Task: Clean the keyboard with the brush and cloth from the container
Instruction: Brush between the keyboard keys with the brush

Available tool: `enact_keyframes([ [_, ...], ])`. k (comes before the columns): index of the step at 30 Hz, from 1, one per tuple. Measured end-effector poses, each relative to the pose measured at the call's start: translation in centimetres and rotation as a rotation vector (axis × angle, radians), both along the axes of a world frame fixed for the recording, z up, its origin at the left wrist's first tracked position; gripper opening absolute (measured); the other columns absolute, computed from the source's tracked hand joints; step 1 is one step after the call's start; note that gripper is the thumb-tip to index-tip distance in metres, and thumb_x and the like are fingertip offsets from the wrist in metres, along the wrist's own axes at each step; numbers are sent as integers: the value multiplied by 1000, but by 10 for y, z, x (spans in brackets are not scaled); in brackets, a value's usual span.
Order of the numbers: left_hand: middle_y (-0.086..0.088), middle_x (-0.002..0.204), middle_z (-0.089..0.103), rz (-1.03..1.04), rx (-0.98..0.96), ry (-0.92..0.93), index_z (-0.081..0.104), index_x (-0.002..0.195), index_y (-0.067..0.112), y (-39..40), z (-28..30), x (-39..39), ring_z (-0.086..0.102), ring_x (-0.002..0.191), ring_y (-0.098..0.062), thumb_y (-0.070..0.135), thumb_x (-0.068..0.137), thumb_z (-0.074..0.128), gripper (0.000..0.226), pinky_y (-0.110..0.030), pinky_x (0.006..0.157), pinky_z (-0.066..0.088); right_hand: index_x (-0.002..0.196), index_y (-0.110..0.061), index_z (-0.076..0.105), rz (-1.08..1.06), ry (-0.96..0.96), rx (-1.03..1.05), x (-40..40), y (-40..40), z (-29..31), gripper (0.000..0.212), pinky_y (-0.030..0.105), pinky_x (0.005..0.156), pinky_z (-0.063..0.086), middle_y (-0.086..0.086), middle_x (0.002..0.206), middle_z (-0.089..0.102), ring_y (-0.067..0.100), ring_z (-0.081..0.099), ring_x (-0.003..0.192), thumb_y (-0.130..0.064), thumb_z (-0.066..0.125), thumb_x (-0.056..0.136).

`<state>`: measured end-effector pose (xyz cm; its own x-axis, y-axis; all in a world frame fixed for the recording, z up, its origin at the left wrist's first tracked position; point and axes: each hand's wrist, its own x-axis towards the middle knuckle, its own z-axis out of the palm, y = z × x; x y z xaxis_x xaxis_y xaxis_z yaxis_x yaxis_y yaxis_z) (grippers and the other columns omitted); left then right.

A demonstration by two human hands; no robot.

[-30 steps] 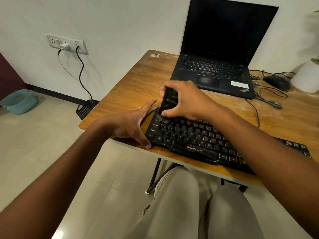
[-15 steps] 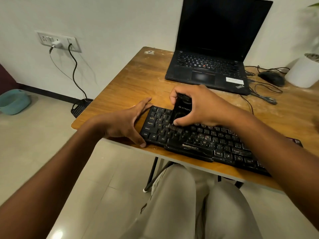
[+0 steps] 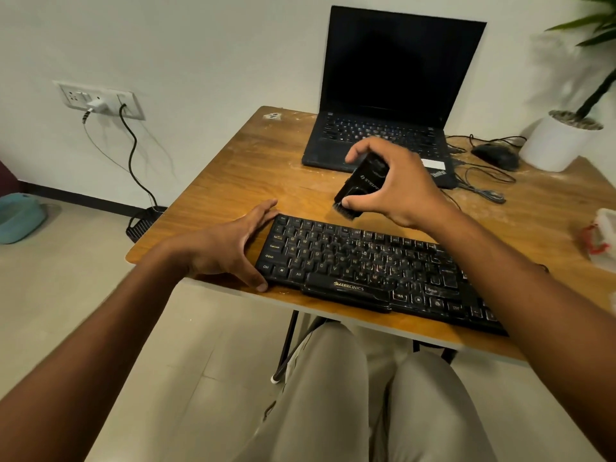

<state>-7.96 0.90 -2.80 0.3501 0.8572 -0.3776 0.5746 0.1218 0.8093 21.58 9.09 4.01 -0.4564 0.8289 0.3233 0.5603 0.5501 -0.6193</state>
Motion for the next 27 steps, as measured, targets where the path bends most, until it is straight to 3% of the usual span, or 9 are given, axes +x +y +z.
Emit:
enact_keyframes([
  [3, 14, 165, 25, 9, -9, -1, -4, 158, 58, -1, 1, 1, 41, 141, -16, 7, 54, 100, 155, -39, 116, 43, 109, -36, 63, 58, -36, -32, -10, -6, -8, 52, 7, 66, 45, -20, 102, 61, -4, 58, 90, -25, 93, 68],
  [7, 14, 165, 24, 8, -6, 10, -3, 157, 59, -1, 2, 1, 38, 144, -18, 10, 53, 101, 155, -43, 119, 40, 104, -33, 61, 91, -167, -98, -1, -4, -10, 47, 12, 59, 46, -17, 99, 64, 1, 62, 89, -24, 92, 70],
  [11, 13, 166, 24, 9, -16, 7, -2, 157, 60, 0, 0, -1, 37, 145, -18, 10, 54, 101, 155, -43, 119, 40, 100, -34, 60, 106, -342, -109, 25, 0, 4, 46, 20, 64, 45, -16, 100, 64, 5, 61, 93, -21, 92, 69],
  [14, 12, 167, 22, 5, -8, 24, -3, 157, 60, 0, 1, 0, 37, 145, -18, 9, 56, 100, 153, -40, 118, 40, 98, -36, 60, 97, -439, -112, 30, 4, 16, 48, 28, 66, 51, -11, 102, 65, 13, 61, 93, -18, 92, 68],
  [18, 12, 166, 24, 1, 0, 48, -1, 156, 61, -1, 3, 1, 39, 142, -15, 10, 56, 100, 152, -34, 114, 42, 103, -34, 60, 98, -256, -111, 14, 0, 13, 49, 22, 69, 51, -14, 105, 63, 6, 61, 96, -20, 92, 69],
  [21, 7, 166, 25, 0, -6, 109, 0, 154, 64, -2, 8, 2, 40, 142, -20, 15, 54, 102, 151, -42, 116, 42, 104, -35, 60, 105, -199, -97, 3, -5, 2, 49, 14, 61, 48, -15, 103, 62, 4, 61, 92, -22, 92, 69],
  [24, 2, 169, 21, -30, 65, 233, -4, 158, 56, -2, 26, 21, 30, 150, -27, 21, 54, 101, 153, -49, 122, 32, 102, -37, 60, 98, -152, -83, 4, -8, 0, 49, 9, 58, 48, -17, 102, 61, 1, 60, 89, -22, 93, 69],
  [27, 4, 172, 7, -168, 218, 457, -7, 163, 41, 4, 41, 59, 6, 157, -23, 39, 59, 98, 149, -52, 126, 3, 103, -33, 62, 102, -143, -85, 1, -10, 1, 48, 8, 57, 46, -16, 98, 62, 1, 61, 86, -21, 93, 69],
])
